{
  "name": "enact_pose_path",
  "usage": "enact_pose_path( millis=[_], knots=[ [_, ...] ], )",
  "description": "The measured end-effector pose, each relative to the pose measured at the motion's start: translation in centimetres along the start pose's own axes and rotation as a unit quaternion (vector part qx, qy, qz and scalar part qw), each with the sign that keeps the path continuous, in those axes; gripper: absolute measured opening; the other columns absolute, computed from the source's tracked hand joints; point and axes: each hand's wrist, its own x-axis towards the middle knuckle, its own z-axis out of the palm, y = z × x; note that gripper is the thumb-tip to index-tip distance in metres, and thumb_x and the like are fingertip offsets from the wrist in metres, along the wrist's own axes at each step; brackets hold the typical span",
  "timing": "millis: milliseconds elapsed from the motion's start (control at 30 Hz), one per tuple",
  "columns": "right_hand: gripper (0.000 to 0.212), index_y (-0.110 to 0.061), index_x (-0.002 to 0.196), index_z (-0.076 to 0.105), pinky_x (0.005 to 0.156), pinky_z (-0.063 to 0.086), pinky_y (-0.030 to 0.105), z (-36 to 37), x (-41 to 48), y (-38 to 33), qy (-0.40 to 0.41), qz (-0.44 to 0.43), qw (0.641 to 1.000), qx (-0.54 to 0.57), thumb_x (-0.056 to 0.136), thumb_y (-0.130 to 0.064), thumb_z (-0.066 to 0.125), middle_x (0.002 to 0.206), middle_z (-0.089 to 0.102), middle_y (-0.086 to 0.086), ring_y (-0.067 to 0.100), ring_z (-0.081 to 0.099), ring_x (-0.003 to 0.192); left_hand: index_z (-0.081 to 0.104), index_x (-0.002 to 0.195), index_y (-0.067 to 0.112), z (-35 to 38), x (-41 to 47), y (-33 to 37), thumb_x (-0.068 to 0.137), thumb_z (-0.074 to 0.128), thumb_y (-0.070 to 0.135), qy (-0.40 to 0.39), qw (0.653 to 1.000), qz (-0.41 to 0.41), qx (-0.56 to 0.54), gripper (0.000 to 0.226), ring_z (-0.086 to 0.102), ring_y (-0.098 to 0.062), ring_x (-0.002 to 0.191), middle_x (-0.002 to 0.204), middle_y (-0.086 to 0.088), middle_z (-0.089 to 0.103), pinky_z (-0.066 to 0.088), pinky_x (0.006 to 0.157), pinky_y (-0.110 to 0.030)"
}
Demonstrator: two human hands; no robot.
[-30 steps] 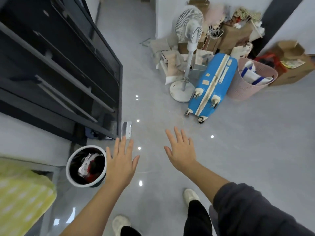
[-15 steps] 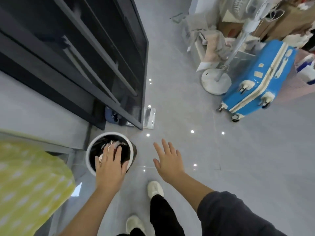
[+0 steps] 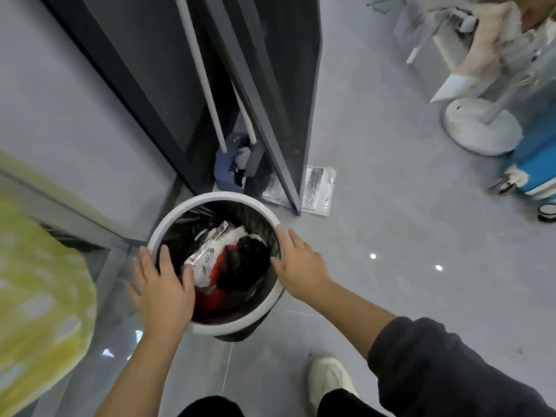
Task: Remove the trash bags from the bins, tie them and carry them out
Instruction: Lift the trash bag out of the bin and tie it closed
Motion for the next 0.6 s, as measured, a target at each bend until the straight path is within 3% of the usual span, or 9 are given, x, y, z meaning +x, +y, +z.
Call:
enact_pose_path(
  millis=[100,233,367,467,600],
  knots=[
    [0.071,-0.025,0.151,-0.002,0.084,0.045,0.043,1.9,1.4,-0.1,0.037,0.002,0.999,0.007,0.095,-0.03,0.041,0.144,0.036,0.006,0.034,0.052,0.11,0.023,0.147,0.01,1.6,1.2,-1.2,0.093,0.049,0.034,0.004,0.997,-0.038,-0.071,0.064,0.015,-0.039,0.143,0.156,-0.022,0.013,0.025,0.11,-0.057],
    [0.072,-0.02,0.152,-0.004,0.073,0.041,0.037,2.5,1.7,0.4,0.062,0.023,0.998,0.005,0.095,-0.024,0.04,0.142,0.039,0.01,0.034,0.056,0.105,0.022,0.144,0.001,2.4,1.5,-1.0,0.091,0.051,0.02,0.042,0.991,-0.015,-0.127,0.064,0.027,-0.039,0.138,0.151,-0.024,0.025,0.032,0.11,-0.052],
    [0.068,-0.012,0.15,0.007,0.072,0.039,0.037,1.5,0.7,2.2,0.077,0.082,0.993,0.02,0.092,-0.019,0.042,0.133,0.047,0.014,0.037,0.057,0.105,0.03,0.14,-0.003,2.0,1.4,0.3,0.093,0.047,0.014,0.011,0.993,-0.001,-0.116,0.052,0.046,-0.043,0.119,0.138,-0.024,0.04,0.045,0.09,-0.051],
    [0.05,-0.009,0.138,0.026,0.074,0.043,0.039,0.9,-0.1,3.3,0.089,0.11,0.989,0.038,0.091,-0.014,0.042,0.123,0.054,0.016,0.038,0.059,0.102,0.051,0.115,-0.001,1.8,1.8,0.6,0.091,0.049,0.011,-0.008,0.991,-0.022,-0.132,0.027,0.056,-0.044,0.096,0.11,-0.027,0.056,0.043,0.072,-0.044],
    [0.041,-0.011,0.13,0.034,0.071,0.044,0.038,0.9,-0.9,3.3,0.118,0.099,0.986,0.064,0.09,-0.011,0.041,0.115,0.057,0.015,0.038,0.06,0.095,0.054,0.105,0.004,2.1,1.4,0.6,0.09,0.048,0.014,0.01,0.989,-0.034,-0.144,0.019,0.058,-0.04,0.083,0.095,-0.023,0.062,0.043,0.064,-0.04]
  ],
)
